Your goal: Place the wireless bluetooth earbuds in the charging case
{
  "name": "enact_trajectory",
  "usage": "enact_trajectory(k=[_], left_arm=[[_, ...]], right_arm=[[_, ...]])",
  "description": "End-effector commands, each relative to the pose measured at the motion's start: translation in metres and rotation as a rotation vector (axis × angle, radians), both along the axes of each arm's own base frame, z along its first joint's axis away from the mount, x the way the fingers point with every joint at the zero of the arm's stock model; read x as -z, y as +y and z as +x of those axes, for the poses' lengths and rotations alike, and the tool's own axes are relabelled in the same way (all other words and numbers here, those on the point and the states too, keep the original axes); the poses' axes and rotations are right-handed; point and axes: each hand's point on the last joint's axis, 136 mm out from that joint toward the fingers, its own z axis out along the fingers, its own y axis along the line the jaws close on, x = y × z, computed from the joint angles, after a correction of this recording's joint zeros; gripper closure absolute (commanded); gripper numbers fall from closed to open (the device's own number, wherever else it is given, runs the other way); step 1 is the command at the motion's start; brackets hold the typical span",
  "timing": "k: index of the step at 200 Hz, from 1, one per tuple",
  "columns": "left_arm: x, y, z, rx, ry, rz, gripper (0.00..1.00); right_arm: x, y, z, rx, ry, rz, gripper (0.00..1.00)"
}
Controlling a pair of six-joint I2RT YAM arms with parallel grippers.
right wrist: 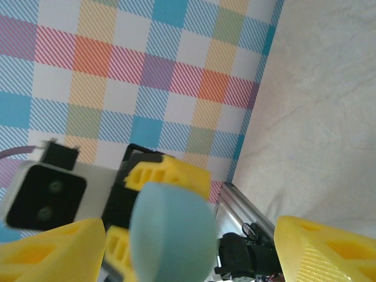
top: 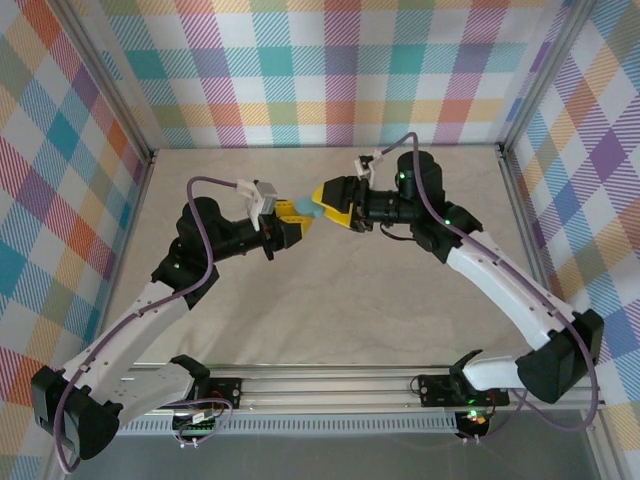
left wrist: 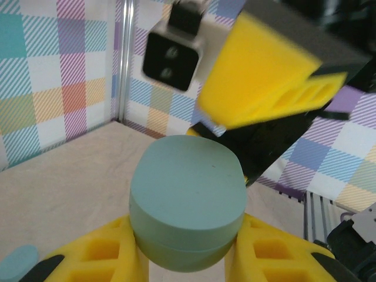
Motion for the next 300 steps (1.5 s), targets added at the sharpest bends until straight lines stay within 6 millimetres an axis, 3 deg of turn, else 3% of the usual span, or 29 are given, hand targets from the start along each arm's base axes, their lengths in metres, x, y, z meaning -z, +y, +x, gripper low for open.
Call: enact_trajectory(k=[1,27,39,58,110,137,144,156,159,189,256,277,300], left_arm=[[-0.012,-0.005,-0.003,0.029,-0.028,-0.041,1.00],[-0.009,-0.009,0.001,0.032,-0.017,-0.033,1.00],[-0.006,-0.009,0.004,0.027,-0.009,-0.028,1.00],[0.000,-0.011,0.008,0.027,0.007,-0.022,1.00],[0.013,-0.011,0.011,0.012,0.036,0.001,0.81],[0.021,-0.003,0.011,-0.035,0.042,0.039,0.46],[0.023,0.000,0.010,-0.049,0.047,0.050,0.36],[0.028,0.006,0.008,-0.079,0.052,0.071,0.04],[0.029,0.008,0.008,-0.089,0.056,0.076,0.00],[0.046,0.028,0.007,-0.191,0.081,0.139,0.00],[0.092,0.062,0.020,-0.400,0.208,0.241,0.00],[0.105,0.067,0.025,-0.434,0.251,0.251,0.00],[0.113,0.070,0.029,-0.449,0.281,0.240,0.00]], right_arm=[[-0.017,0.013,-0.006,-0.080,0.003,0.078,0.27],[-0.018,0.016,-0.007,-0.102,-0.013,0.104,0.45],[-0.019,0.017,-0.008,-0.109,-0.030,0.107,0.65],[-0.020,0.016,-0.010,-0.118,-0.053,0.108,0.81],[-0.011,0.015,-0.004,-0.107,-0.076,0.098,0.90],[0.005,0.004,0.014,-0.045,-0.087,0.050,0.90],[0.013,0.000,0.019,-0.029,-0.086,0.026,0.91],[0.030,-0.009,0.029,0.008,-0.086,-0.023,0.91],[0.035,-0.010,0.031,0.014,-0.087,-0.037,0.91],[0.099,-0.021,0.050,0.049,-0.043,-0.190,0.90],[0.255,-0.013,0.065,-0.001,0.191,-0.371,0.85],[0.289,-0.016,0.068,0.010,0.229,-0.413,0.82],[0.313,-0.015,0.071,0.010,0.249,-0.437,0.82]])
